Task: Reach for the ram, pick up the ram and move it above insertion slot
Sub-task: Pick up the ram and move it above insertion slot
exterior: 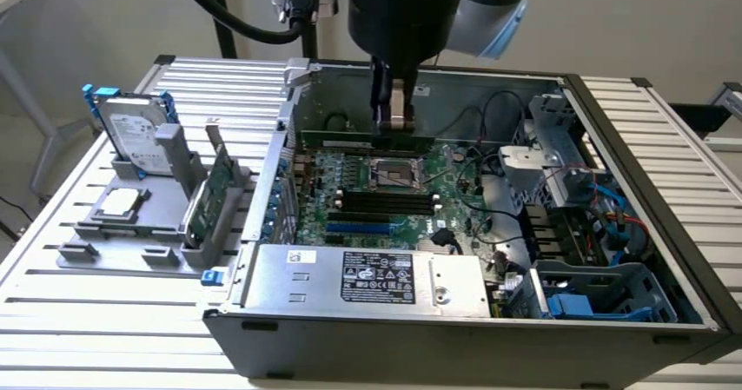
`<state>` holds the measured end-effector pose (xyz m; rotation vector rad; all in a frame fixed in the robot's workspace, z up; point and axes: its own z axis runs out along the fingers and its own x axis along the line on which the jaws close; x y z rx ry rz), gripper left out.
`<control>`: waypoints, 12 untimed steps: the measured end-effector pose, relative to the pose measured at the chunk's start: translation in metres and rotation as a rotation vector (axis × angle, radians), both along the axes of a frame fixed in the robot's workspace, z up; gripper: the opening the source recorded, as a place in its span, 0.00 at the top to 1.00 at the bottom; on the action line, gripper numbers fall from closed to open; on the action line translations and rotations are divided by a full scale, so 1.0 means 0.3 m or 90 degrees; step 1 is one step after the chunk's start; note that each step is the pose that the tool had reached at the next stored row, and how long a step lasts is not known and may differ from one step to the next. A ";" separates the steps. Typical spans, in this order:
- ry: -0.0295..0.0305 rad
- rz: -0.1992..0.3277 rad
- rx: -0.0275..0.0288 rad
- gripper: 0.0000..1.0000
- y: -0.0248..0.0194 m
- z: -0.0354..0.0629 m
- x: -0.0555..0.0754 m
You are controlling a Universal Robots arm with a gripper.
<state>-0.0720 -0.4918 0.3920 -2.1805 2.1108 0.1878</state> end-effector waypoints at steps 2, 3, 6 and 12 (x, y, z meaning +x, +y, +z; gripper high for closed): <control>0.0000 -0.001 -0.0028 0.87 0.004 -0.002 0.022; 0.0000 -0.001 -0.0032 0.87 0.005 -0.003 0.031; 0.0000 -0.003 -0.0033 0.87 0.005 -0.007 0.040; 0.0000 -0.004 -0.0034 0.87 0.007 -0.008 0.040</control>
